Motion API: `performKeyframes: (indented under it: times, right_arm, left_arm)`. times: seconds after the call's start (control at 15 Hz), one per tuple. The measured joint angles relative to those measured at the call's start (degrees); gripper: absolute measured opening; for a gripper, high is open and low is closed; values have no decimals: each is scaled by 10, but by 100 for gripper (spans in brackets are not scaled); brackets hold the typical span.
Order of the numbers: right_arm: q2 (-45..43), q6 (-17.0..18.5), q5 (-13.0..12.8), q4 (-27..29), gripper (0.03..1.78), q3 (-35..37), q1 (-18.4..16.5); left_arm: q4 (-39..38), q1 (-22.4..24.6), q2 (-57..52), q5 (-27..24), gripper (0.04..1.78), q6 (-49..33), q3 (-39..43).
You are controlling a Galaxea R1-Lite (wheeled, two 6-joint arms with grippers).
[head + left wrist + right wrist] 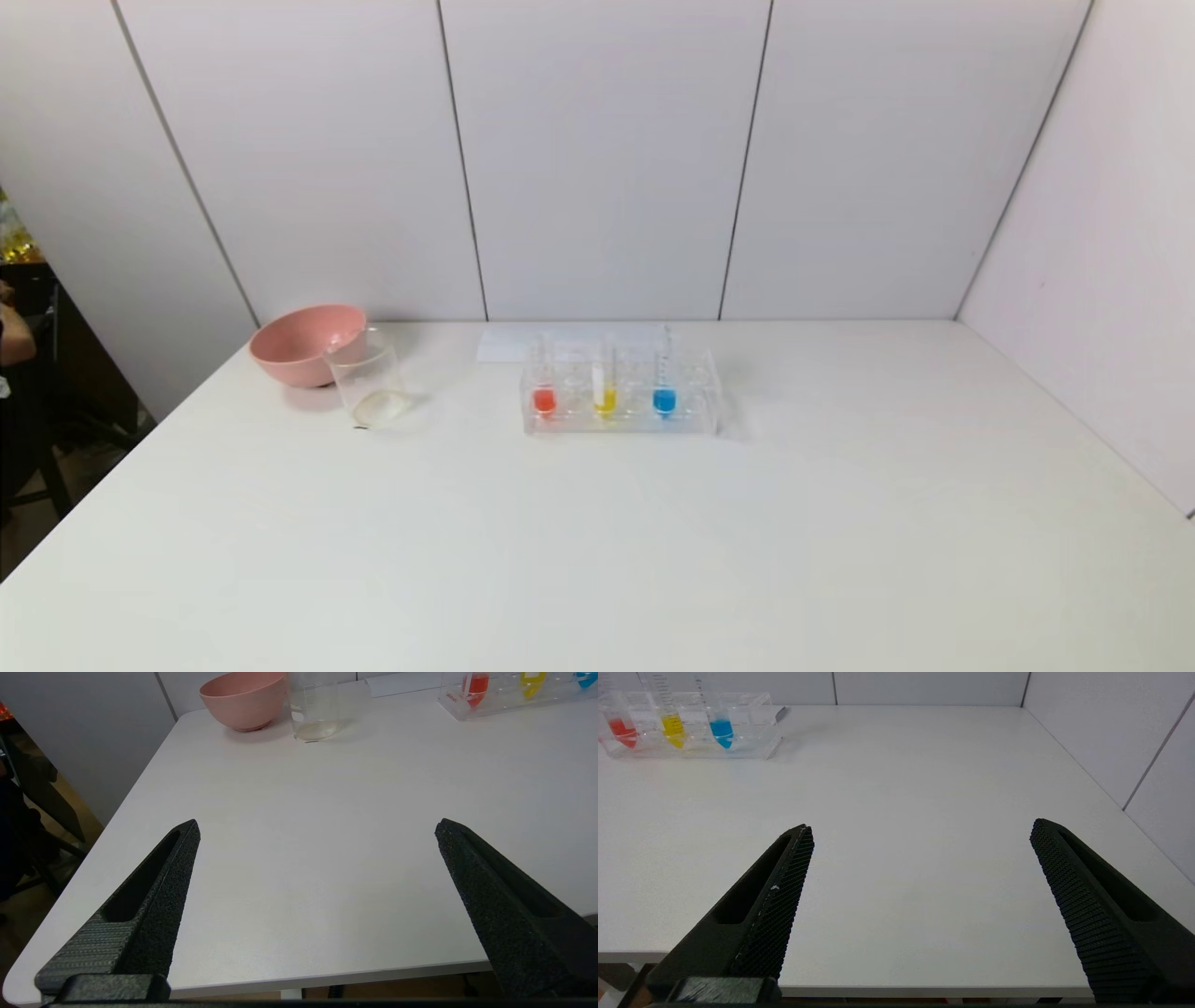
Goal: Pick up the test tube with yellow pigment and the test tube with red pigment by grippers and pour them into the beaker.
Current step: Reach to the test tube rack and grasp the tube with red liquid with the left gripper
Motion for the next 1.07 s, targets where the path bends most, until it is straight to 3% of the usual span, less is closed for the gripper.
performKeyframes:
  times: [1.07]
  right_arm:
    - [0, 0, 0, 0, 170, 0, 0]
  left_arm:
    - [0, 0, 0, 0, 176, 0, 0]
